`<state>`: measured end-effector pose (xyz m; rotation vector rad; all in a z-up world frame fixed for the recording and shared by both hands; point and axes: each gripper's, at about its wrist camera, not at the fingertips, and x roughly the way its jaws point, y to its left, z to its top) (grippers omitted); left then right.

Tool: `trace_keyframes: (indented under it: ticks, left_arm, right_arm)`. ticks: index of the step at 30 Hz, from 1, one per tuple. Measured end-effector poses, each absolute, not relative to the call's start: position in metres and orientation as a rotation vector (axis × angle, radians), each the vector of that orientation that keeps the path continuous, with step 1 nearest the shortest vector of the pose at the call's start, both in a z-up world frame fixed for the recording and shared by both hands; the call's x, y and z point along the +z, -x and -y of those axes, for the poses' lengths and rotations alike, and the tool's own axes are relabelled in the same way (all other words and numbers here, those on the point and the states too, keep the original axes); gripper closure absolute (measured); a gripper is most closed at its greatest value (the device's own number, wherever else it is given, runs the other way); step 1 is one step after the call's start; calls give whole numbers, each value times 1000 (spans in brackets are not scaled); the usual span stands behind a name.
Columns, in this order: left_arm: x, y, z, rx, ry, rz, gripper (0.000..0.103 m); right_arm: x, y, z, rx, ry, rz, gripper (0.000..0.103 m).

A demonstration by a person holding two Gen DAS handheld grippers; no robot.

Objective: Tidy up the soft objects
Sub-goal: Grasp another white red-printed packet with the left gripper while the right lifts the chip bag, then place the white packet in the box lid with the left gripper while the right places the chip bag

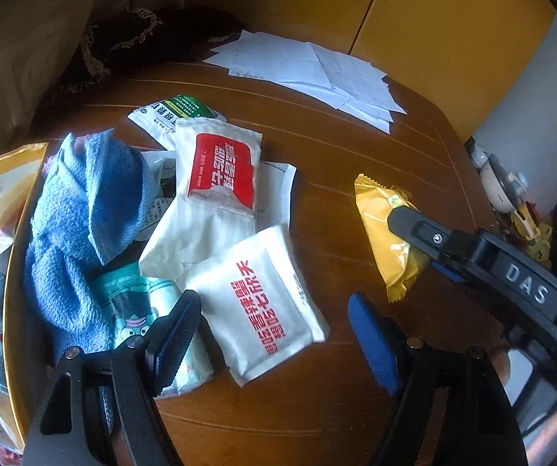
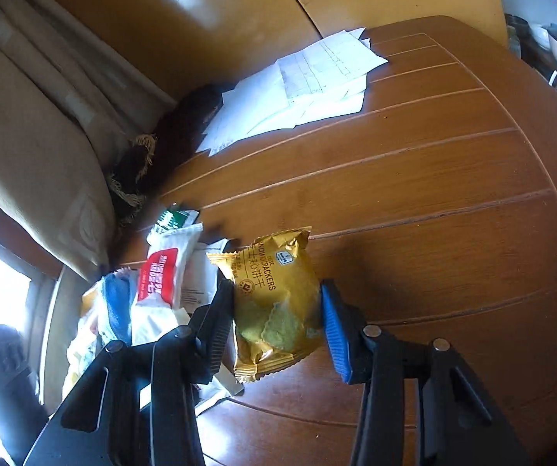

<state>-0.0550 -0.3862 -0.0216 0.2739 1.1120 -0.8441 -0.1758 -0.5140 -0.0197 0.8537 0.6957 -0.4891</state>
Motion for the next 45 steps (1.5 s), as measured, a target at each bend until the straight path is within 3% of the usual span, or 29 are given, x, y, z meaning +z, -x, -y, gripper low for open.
trace_keyframes:
  ticks: [8,17,25,45]
  left_arm:
    - [-41,65,407,-769,-393,-1060,21]
    - [-40,83,383,-791,-387,-995,37]
    - [-35,87,363,-877,-323,-1064,37]
    - [41,80,254,-966,-74,-983,37]
  right_arm:
    - [-17,180,516,-484,-878,-680,60]
    - [-15,182,514,-483,-888,-664,60]
    - [-15,181,512,-492,-878,-667,60]
    - [-6,154,471,-351,-715,-663,60]
